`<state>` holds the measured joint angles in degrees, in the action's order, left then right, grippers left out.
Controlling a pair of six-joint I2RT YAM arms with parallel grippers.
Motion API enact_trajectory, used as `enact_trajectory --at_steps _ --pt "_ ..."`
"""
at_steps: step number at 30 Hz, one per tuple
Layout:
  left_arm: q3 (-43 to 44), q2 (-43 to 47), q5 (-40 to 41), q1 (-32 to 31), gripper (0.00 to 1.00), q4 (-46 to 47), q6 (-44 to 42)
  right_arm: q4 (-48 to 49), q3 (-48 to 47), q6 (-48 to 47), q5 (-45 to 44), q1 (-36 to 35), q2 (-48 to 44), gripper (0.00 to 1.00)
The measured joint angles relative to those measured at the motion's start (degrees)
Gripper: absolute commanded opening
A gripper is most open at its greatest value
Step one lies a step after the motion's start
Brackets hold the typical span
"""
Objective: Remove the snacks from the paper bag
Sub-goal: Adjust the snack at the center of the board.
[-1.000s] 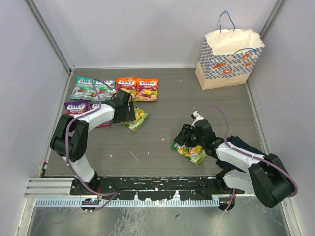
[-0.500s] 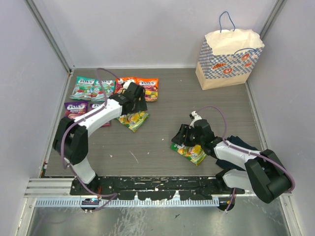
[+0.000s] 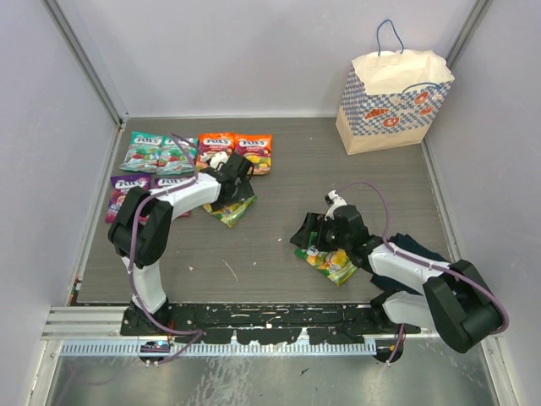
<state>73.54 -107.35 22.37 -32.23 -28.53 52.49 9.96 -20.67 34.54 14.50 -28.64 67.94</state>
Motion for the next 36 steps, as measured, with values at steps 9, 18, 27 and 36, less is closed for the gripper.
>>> enact_trajectory --at_steps 9,18,27,36 --pt "-7.43 4.07 -3.17 0.31 0.79 3.26 -10.05 -0.39 0.00 0.00 -1.09 0.00 -0.96 1.00" --pt "-2.99 3.10 -7.21 1.40 0.78 -8.20 -22.71 -1.88 0.00 -0.02 -1.75 0.00 -2.82 1.00" --pt "-2.38 3.10 -20.11 6.51 0.81 -14.58 -38.95 -1.31 1.22 0.11 -1.18 0.00 -9.03 1.00" --pt "-2.38 9.03 -24.26 11.76 0.96 -15.72 -42.42 -1.92 1.36 0.02 0.26 0.00 -12.07 1.00"
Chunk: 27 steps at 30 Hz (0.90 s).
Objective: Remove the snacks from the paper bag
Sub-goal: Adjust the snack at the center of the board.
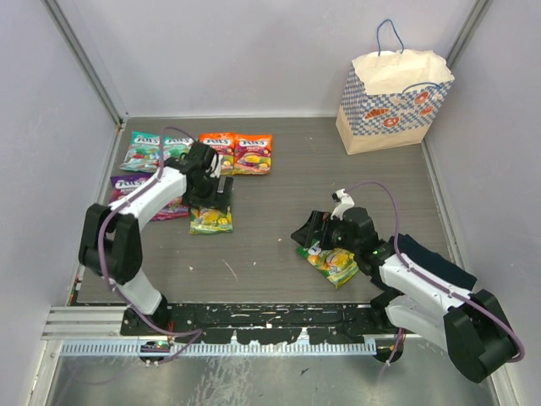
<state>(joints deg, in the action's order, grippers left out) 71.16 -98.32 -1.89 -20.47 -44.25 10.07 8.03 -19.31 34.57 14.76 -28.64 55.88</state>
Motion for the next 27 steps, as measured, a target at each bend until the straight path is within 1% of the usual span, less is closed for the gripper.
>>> enact_trajectory --at_steps 4,8,13,19,27 --pt "0.02 7.32 1.57 -1.64 0.98 1.16 1.27 0.02 0.04 0.00 0.44 0.00 -0.07 1.00" --pt "-0.02 8.72 4.70 -2.16 0.97 2.10 3.15 0.02 0.04 0.00 0.74 0.00 -0.07 1.00" --pt "-1.14 4.92 7.74 -2.19 0.96 3.23 5.53 -0.02 0.04 0.00 1.05 0.00 -0.02 1.00" --pt "-1.36 -0.76 10.19 -2.43 0.95 4.33 6.32 -0.13 0.04 0.02 1.44 0.00 0.52 1.00" --pt "1.14 -6.73 11.85 -2.67 0.95 4.94 6.27 -0.35 0.04 0.02 1.64 0.00 1.14 1.00"
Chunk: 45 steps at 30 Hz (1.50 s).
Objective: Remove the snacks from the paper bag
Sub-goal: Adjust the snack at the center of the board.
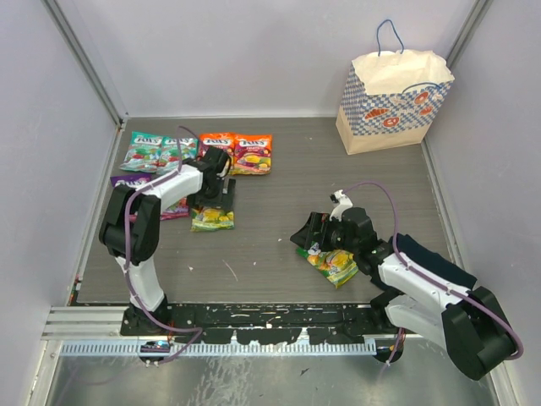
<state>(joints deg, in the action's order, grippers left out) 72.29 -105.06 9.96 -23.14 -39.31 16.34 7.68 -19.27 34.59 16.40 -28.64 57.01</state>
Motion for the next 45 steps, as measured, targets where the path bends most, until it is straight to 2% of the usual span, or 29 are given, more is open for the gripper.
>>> enact_trajectory --at_steps 12,19,24,31,39,45 --pt "8.13 -6.10 0.70 0.98 0.95 -0.48 -3.82 0.00 0.00 -0.02 0.00 0.00 0.52 1.00" --pt "8.66 -4.52 -0.09 1.90 0.96 -2.64 -7.37 0.02 0.00 -0.02 0.00 0.00 1.14 1.00" --pt "12.46 -1.88 -0.22 1.90 0.96 -3.28 -8.07 0.00 -0.02 -0.02 0.09 0.00 1.90 1.00" --pt "18.67 -4.61 0.79 2.19 0.96 -1.51 -5.18 -0.09 -0.02 -0.02 0.17 0.00 1.84 1.00" --pt "16.46 -12.26 -1.86 4.81 0.95 1.92 -0.50 -2.49 -0.02 -0.11 0.11 0.00 -0.83 1.00" --pt "16.39 -12.98 -2.78 5.27 0.95 2.47 0.61 -5.77 -0.37 -0.39 -0.09 0.00 -2.38 1.00"
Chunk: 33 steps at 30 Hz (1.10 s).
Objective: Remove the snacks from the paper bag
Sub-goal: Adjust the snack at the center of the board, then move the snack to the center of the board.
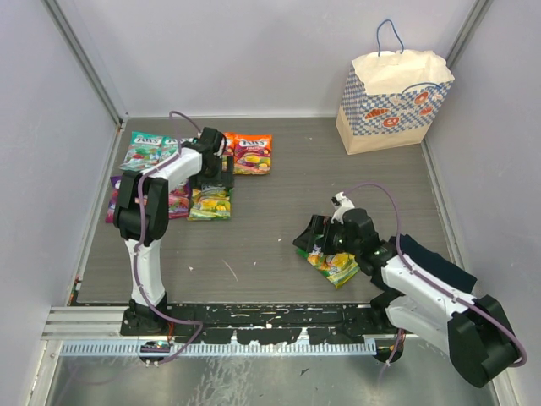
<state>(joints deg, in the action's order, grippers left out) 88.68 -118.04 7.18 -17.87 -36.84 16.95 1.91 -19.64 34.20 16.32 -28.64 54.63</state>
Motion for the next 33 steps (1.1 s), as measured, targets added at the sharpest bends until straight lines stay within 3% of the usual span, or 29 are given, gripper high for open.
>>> enact_trajectory --at_steps 5,10,16,21,25,33 --pt "0.07 0.09 -0.24 0.00 0.98 -0.15 -0.42 -8.04 -4.52 -0.70 -4.17 0.00 -2.54 1.00" --pt "0.35 2.54 -0.76 -0.59 1.00 -2.01 -2.25 -20.13 -16.09 -1.79 -15.76 0.00 1.05 1.00" --pt "0.09 12.81 -0.15 -3.50 0.98 -2.19 -3.37 -31.17 -21.64 -2.67 -26.32 0.00 6.93 0.99" --pt "-6.88 24.09 -0.13 -4.74 0.98 2.10 -3.41 -38.69 -21.73 -3.23 -29.68 -0.35 10.91 0.99" --pt "-13.33 28.61 -0.22 -4.46 0.98 4.13 -3.52 -40.17 -21.73 -3.21 -29.97 -2.12 14.95 0.99" --pt "-18.97 29.24 -0.85 -2.36 0.98 4.79 -3.89 -36.79 -21.40 0.46 -26.60 -2.91 20.76 0.95"
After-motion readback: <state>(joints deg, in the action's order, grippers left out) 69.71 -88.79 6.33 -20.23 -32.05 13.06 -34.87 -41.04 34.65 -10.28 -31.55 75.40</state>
